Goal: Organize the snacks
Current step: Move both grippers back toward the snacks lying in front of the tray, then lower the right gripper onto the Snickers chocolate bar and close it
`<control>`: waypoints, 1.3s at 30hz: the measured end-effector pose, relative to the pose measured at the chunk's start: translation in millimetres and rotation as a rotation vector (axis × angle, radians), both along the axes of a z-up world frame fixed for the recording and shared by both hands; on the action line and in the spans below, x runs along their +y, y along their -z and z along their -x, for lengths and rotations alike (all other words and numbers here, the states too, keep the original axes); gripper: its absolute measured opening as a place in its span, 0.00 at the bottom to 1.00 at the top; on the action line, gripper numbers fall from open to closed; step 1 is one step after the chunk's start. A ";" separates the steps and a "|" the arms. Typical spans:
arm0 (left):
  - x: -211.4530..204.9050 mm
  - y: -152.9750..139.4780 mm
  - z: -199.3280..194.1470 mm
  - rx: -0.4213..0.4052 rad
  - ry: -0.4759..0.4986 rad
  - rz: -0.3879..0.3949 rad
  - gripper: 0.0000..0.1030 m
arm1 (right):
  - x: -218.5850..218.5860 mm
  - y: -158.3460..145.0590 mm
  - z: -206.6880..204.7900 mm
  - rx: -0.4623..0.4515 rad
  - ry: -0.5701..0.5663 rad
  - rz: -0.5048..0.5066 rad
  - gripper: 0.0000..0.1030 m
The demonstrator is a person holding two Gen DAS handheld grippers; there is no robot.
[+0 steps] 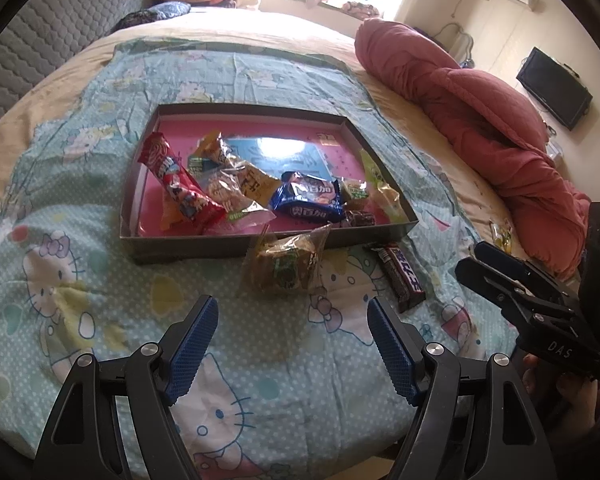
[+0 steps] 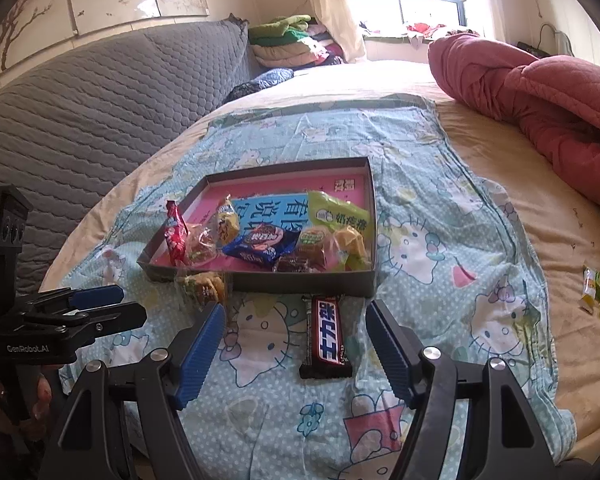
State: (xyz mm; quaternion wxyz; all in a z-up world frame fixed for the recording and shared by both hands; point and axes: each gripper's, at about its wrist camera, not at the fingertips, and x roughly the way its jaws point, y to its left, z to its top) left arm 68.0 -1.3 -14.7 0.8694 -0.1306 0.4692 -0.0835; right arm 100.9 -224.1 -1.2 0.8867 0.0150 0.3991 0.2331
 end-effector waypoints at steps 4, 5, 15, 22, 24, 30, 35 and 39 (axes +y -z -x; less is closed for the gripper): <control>1.3 7.4 -2.6 0.015 0.004 0.018 0.76 | 5.3 9.5 -2.9 0.031 -0.017 0.020 0.70; 1.1 9.1 -3.3 0.021 0.005 0.020 0.76 | 6.7 11.6 -3.6 0.037 -0.022 0.023 0.70; 3.0 20.7 -9.0 0.048 0.002 0.052 0.76 | 15.2 30.4 -15.9 0.094 -0.043 0.042 0.70; 3.9 26.1 -12.2 0.058 -0.003 0.070 0.76 | 20.1 38.7 -23.0 0.115 -0.047 0.064 0.70; 3.5 26.8 -12.7 0.057 0.005 0.079 0.76 | 22.3 42.2 -25.3 0.119 -0.051 0.076 0.70; 2.6 29.2 -14.1 0.062 0.017 0.090 0.76 | 25.1 49.7 -32.6 0.129 -0.050 0.103 0.70; 3.0 31.1 -15.9 0.063 0.015 0.094 0.76 | 27.8 55.9 -38.5 0.140 -0.064 0.115 0.59; 2.0 32.9 -17.9 0.066 0.014 0.094 0.76 | 30.4 61.9 -44.3 0.151 -0.081 0.127 0.52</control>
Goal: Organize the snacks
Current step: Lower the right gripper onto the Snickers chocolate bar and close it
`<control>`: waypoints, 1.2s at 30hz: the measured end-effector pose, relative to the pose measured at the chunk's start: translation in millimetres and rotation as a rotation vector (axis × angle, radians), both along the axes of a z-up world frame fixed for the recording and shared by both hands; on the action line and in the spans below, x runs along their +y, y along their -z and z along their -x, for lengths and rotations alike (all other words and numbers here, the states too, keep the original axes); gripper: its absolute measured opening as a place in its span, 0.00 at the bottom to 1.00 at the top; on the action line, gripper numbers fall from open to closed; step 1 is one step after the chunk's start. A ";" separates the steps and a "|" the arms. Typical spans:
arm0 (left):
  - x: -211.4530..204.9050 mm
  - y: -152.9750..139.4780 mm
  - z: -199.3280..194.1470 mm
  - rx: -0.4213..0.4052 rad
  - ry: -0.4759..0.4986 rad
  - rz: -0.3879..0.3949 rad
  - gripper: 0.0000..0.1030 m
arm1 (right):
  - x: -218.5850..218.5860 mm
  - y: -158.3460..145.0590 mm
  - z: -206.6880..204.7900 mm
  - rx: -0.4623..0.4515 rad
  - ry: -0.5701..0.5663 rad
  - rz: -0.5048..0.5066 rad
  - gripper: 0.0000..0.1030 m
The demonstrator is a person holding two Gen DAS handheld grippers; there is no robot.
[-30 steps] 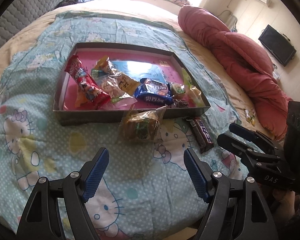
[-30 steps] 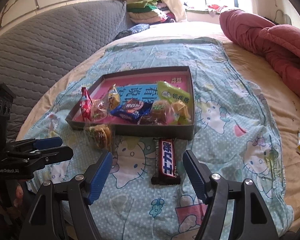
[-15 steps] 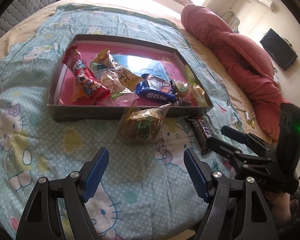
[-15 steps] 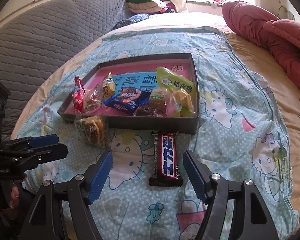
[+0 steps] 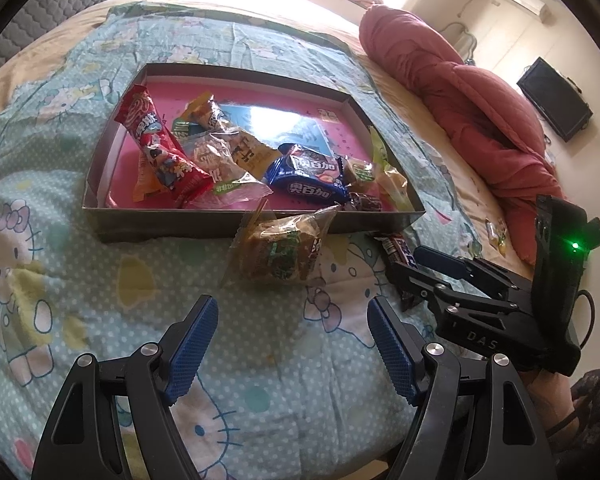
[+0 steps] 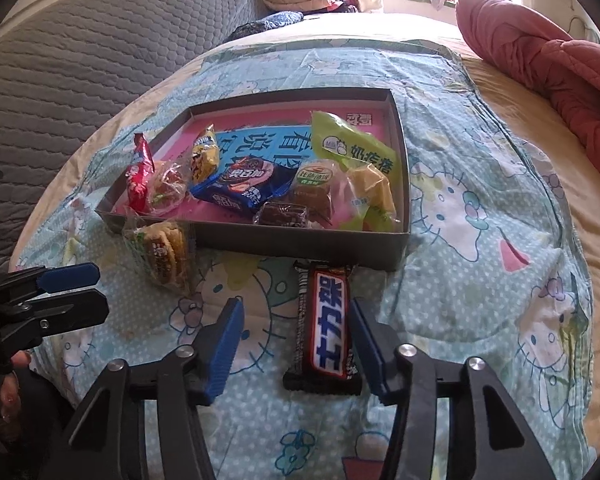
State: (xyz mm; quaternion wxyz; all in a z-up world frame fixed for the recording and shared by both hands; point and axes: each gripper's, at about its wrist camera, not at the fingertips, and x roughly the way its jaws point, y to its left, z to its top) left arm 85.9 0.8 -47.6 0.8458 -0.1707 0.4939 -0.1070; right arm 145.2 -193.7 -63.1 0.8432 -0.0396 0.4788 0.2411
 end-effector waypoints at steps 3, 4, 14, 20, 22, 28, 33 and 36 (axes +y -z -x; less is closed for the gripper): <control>-1.7 1.0 -2.2 -0.001 0.001 -0.005 0.76 | -1.0 3.0 -4.6 0.006 0.004 0.007 0.48; -1.8 1.3 -2.8 -0.001 0.000 -0.006 0.76 | -1.7 4.5 -6.2 0.013 0.008 0.010 0.48; -4.3 8.0 -13.1 0.007 -0.009 -0.021 0.76 | 1.9 20.4 -14.0 0.060 -0.009 0.050 0.44; -1.9 14.2 -25.9 0.016 -0.036 -0.034 0.76 | 12.3 18.7 -6.6 0.067 -0.064 0.025 0.44; 0.0 17.6 -30.3 0.024 -0.045 -0.033 0.76 | 19.2 18.2 -1.3 0.062 -0.094 0.028 0.44; -0.2 28.9 -38.6 0.047 -0.052 -0.039 0.76 | 32.3 17.7 9.2 0.057 -0.153 0.042 0.44; -3.4 31.0 -42.2 0.044 -0.046 -0.050 0.76 | 31.0 20.2 7.1 0.055 -0.147 0.083 0.41; -4.5 31.7 -43.8 0.043 -0.044 -0.051 0.76 | 26.8 20.2 5.8 0.052 -0.141 0.092 0.33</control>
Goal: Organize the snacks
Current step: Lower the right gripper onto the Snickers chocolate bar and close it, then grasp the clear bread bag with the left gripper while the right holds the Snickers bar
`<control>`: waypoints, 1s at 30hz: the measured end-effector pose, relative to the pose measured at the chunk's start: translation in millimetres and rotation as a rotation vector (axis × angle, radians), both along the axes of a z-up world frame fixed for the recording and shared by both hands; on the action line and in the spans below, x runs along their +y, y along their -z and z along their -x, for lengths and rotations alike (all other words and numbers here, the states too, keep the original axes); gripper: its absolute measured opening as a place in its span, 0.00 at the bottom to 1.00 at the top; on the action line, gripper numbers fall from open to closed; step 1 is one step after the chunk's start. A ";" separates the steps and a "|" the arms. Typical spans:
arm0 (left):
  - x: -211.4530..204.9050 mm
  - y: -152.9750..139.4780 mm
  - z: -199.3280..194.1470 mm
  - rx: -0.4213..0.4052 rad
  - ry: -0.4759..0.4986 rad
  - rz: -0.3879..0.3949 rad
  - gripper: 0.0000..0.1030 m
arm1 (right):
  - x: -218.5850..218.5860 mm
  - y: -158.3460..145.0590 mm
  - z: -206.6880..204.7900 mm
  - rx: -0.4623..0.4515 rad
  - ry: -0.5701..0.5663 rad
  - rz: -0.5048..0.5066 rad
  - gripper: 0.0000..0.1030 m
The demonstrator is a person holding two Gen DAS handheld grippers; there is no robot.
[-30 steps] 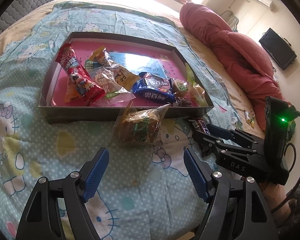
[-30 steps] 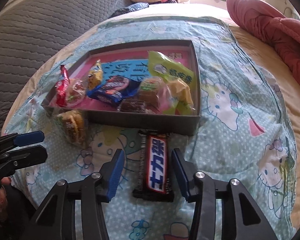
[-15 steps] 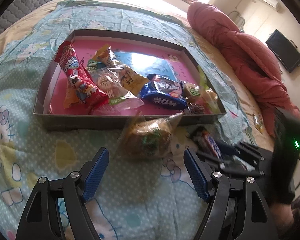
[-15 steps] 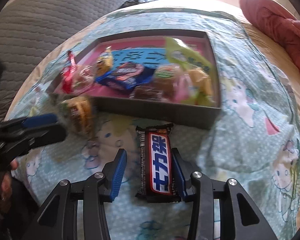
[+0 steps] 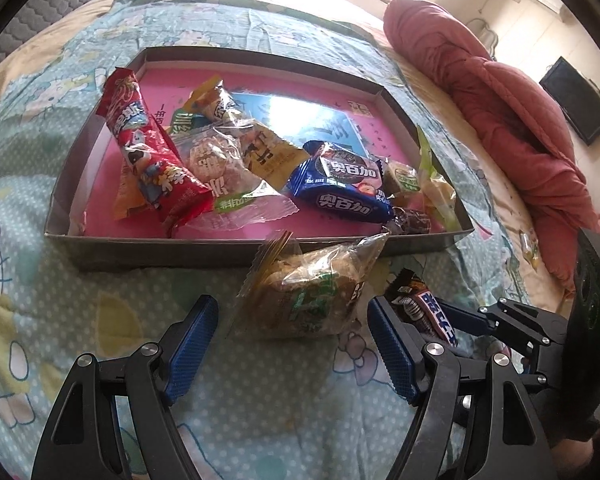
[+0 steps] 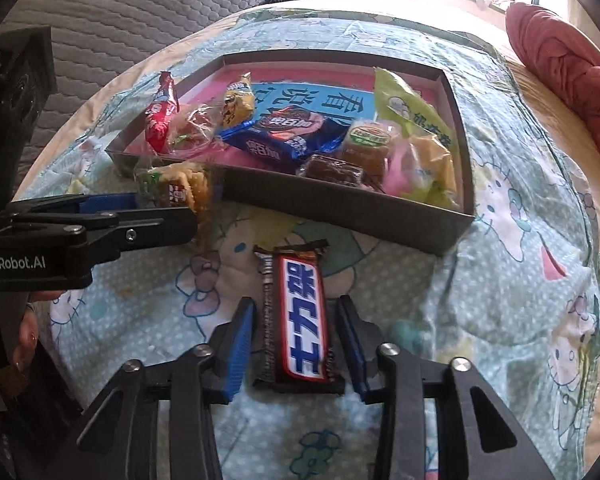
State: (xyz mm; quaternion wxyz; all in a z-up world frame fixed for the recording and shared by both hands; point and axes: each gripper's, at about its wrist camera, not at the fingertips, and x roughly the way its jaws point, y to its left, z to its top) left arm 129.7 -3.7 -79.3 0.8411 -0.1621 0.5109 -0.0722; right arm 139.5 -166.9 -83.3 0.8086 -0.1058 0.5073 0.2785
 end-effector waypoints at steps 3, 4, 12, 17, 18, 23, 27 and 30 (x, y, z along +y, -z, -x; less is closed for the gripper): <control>-1.9 -0.3 -2.8 -0.001 0.000 -0.001 0.76 | -4.9 -0.5 -2.7 0.007 0.017 -0.012 0.28; -2.5 -0.1 -3.7 -0.001 -0.002 -0.003 0.76 | -5.2 -0.8 -3.0 0.006 0.018 -0.015 0.28; -5.1 3.1 -7.6 0.009 -0.030 -0.021 0.76 | 1.1 -2.5 0.6 -0.012 -0.002 -0.014 0.28; -3.7 4.4 -8.4 0.004 -0.059 -0.006 0.76 | 2.4 -0.9 0.6 -0.007 0.002 -0.024 0.28; -4.1 4.3 -8.2 0.003 -0.059 -0.006 0.76 | 1.4 -0.8 0.0 -0.007 0.002 -0.026 0.28; -8.3 1.1 -5.8 -0.010 -0.041 -0.035 0.62 | 0.5 -1.4 0.1 -0.011 0.002 -0.030 0.28; -10.8 -1.8 -3.7 -0.022 -0.025 -0.049 0.54 | 1.0 -3.1 1.3 -0.012 -0.012 -0.044 0.28; -9.0 -3.5 -2.4 -0.027 -0.020 -0.042 0.52 | 2.1 -3.9 1.9 -0.010 -0.021 -0.054 0.28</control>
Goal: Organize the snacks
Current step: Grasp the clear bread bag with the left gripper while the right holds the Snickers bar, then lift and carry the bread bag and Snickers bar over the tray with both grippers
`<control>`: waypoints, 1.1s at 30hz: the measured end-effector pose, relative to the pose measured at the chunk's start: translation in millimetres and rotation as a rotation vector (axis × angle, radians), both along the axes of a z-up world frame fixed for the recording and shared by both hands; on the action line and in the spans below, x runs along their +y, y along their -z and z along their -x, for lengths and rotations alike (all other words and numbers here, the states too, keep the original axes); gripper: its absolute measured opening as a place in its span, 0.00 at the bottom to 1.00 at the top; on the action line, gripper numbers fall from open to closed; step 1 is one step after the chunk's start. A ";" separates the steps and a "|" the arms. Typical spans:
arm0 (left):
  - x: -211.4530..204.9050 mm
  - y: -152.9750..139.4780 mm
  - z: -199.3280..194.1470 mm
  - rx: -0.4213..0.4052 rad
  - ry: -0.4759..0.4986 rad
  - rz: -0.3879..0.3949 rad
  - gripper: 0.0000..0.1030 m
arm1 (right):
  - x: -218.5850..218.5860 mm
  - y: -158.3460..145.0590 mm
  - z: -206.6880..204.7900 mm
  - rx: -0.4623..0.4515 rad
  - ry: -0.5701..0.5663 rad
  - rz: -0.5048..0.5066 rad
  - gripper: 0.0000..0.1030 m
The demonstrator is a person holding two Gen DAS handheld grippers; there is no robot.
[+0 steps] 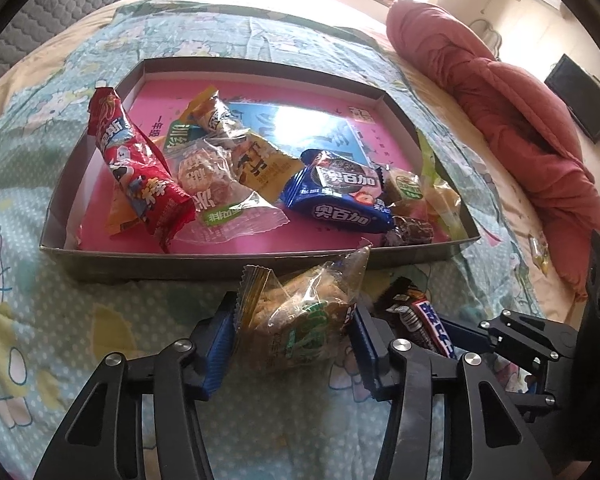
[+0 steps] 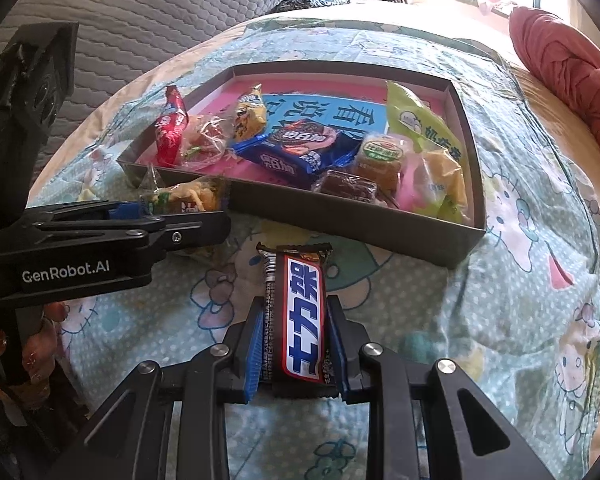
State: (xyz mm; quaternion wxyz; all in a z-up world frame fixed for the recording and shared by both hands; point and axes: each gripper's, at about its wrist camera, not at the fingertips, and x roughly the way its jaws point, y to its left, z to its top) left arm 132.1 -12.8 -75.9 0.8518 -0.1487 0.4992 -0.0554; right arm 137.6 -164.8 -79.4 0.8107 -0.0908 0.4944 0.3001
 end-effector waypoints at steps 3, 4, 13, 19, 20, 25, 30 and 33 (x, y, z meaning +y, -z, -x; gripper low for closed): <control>1.4 -1.8 1.8 -0.001 0.004 0.012 0.49 | 0.1 -0.9 0.0 0.005 -0.004 -0.012 0.28; 1.4 -2.2 2.2 0.000 0.004 0.015 0.49 | -0.6 -1.3 -0.5 0.008 -0.004 -0.019 0.28; 4.6 -10.3 12.6 -0.015 0.013 0.023 0.48 | -2.3 -6.3 0.8 0.012 -0.021 -0.064 0.28; 9.8 -15.2 19.2 -0.016 0.006 0.022 0.48 | -5.1 -10.3 1.2 0.007 -0.020 -0.091 0.28; 10.5 -16.0 20.5 -0.016 0.006 0.021 0.48 | -5.9 -11.4 1.1 0.006 -0.020 -0.097 0.28; 13.2 -20.9 25.6 -0.024 0.001 0.009 0.48 | -7.6 -14.9 2.0 -0.001 -0.022 -0.115 0.28; 15.2 -25.6 30.1 -0.032 -0.001 -0.001 0.48 | -6.8 -17.7 5.3 -0.020 -0.035 -0.114 0.28; 15.4 -28.4 32.0 -0.035 -0.001 -0.005 0.48 | -6.8 -18.6 5.9 -0.022 -0.040 -0.120 0.28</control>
